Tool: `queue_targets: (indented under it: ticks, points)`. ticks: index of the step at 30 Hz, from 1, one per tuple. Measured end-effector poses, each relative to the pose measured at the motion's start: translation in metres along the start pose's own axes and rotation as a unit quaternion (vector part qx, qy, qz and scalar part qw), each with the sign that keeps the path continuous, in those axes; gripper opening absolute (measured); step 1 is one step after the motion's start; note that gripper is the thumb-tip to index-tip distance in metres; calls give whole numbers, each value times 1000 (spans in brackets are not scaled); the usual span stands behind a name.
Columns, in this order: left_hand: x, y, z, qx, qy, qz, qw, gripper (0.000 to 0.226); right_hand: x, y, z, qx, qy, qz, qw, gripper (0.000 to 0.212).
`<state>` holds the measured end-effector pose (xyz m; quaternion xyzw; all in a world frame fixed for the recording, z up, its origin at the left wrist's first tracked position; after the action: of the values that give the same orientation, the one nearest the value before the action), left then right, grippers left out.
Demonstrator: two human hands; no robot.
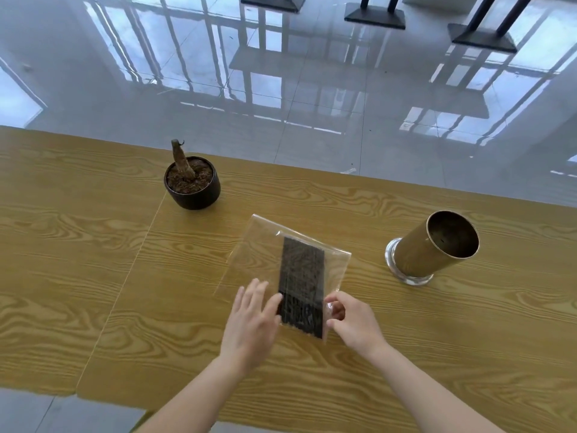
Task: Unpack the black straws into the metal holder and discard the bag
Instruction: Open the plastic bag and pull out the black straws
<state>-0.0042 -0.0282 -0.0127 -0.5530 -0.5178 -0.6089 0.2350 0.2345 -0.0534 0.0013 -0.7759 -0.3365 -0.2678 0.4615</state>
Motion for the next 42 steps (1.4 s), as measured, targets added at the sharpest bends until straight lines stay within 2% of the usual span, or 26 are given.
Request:
queue_targets:
  ticks: [2,5,9,15,22,28,32,35,37,38,40,42]
  points:
    - [-17,15,-14,0,11,-18,1000,41,-2,-1,-3,40,10,-36,999,39]
    - [-36,24,-24,44,12,-26,999,55,-6,-2,-4,98,16,-118,988,41]
    - [-52,25,-26,40,13,-8,999,66,-6,-2,-3,169,38,-233,957,37]
    - [-57,18,-27,16,34,-12,999,61,9,-2,10,259,63,-338,902,26]
    - [-59,10,-27,-13,77,-20,997,58,15,0,32,339,64,-378,859,15]
    - [-57,6,-26,1,136,-41,990,45,5,-4,25,350,6,-364,863,14]
    - [-49,21,-15,76,151,-74,983,39,-5,-4,14,266,-11,-273,924,17]
    - [-40,32,-14,151,153,-111,970,44,-4,-4,7,234,26,-226,945,16]
    - [-33,42,-16,252,161,-184,936,65,-1,-7,2,228,53,-203,951,16]
    - [-29,47,-16,317,170,-249,899,75,-1,-9,0,224,63,-190,954,16]
    - [-21,55,-15,441,182,-400,783,91,-1,-14,-1,210,71,-150,964,16]
    - [-12,60,-11,515,171,-523,657,95,-2,-18,-3,195,75,-103,972,16]
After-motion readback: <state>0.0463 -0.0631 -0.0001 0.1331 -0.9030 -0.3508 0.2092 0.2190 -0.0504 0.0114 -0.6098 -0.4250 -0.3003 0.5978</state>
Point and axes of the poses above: each hand's wrist, its own z-axis towards the middle knuckle, its own x-axis out of the back of the hand, y = z × x, the point moved 1 cm from there along z, towards the middle knuckle, and after that the axes turned 6 degrees about -z, right-handed, at the moved point
